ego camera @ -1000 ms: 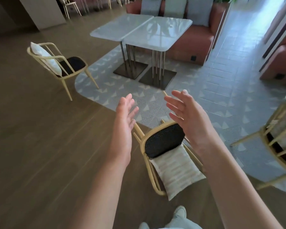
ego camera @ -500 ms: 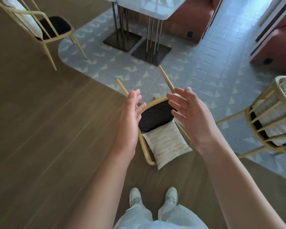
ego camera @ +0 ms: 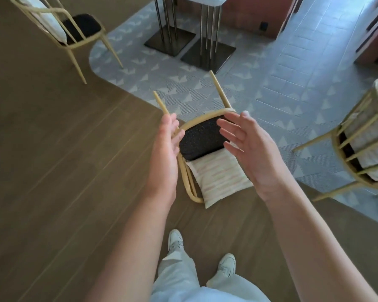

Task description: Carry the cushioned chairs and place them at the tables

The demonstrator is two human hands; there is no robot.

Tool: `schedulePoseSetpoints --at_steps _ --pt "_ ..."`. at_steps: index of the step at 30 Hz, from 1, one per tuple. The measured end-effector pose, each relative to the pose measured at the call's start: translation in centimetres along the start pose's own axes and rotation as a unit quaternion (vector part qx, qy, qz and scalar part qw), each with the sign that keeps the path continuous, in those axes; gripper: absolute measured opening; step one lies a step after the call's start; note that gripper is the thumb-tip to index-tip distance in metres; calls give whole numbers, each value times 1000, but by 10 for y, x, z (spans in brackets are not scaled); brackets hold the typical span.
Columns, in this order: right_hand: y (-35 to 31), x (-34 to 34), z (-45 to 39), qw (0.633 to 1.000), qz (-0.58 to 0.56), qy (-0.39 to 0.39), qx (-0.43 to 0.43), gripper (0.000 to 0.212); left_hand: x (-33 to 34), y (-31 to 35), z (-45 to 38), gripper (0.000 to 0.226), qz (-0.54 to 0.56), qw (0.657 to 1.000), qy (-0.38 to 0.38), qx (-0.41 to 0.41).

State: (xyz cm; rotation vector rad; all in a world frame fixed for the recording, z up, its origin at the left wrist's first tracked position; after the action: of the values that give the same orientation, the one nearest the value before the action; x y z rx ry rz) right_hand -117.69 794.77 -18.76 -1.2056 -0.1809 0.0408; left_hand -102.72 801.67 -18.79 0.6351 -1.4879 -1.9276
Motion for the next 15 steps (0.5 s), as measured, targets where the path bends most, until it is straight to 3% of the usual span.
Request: schedulePoseSetpoints --at_steps 8,13,15 --pt "37 -79 -6 999 20 33 36 40 59 -45 31 78 0 999 -21 -38" --pt "66 -99 -24 997 10 63 52 57 83 -75 21 79 -11 997 -52 -51" --pt "80 -102 -33 996 4 72 59 55 88 -89 12 77 -19 996 -59 -57"
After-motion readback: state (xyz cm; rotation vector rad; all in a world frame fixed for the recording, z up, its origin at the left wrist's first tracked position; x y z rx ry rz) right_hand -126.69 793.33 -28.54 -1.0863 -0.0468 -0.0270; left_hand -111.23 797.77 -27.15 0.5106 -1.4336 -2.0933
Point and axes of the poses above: each hand's wrist, its own z-axis away from the middle knuckle, its own x-axis out of the palm, y = z × x, the point moved 4 cm from there along -z, towards the middle knuckle, and after that the axes turned 13 degrees about y, right-handed, at the moved point
